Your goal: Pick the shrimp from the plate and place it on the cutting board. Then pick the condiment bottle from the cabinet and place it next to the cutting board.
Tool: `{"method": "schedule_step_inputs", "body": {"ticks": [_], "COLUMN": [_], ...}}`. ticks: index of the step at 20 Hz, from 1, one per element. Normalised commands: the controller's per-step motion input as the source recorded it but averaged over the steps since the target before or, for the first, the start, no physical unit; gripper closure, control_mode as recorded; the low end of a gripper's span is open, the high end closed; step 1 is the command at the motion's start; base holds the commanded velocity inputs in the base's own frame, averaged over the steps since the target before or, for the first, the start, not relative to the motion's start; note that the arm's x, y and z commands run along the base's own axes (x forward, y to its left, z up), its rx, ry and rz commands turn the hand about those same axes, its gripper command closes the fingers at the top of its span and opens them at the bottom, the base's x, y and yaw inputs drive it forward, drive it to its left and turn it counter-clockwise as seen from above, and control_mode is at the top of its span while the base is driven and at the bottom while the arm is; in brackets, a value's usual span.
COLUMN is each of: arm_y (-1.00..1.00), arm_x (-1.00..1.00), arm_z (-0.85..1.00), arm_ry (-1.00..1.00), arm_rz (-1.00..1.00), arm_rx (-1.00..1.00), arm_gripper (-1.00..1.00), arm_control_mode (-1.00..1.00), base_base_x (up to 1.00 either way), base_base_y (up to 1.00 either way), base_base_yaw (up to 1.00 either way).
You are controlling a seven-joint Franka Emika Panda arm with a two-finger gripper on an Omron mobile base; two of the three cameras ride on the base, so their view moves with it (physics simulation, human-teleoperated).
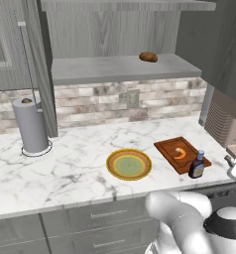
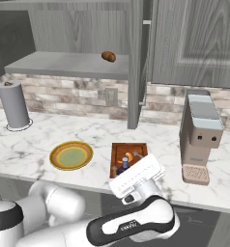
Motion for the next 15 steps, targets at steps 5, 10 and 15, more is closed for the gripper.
{"method": "schedule_step_inputs", "body": {"ticks": [5,10,15], "arm_y": [0.00,0.00,0.00], "arm_x": [-0.69,-0.65,-0.54], "arm_z": [0.36,0.48,0.60], "arm_ry": [-0.07,-0.13,-0.13], "arm_rz": [-0.04,-0.04,-0.04], "arm_rx": [-0.05,-0.06,-0.07], "arm_gripper": [-1.00,-1.00,-1.00], "arm_control_mode": [-1.00,-1.00,-1.00], "base_base_x": [0.00,0.00,0.00], "base_base_y": [0.00,0.00,0.00], "base_base_yaw": [0.00,0.00,0.00]}}
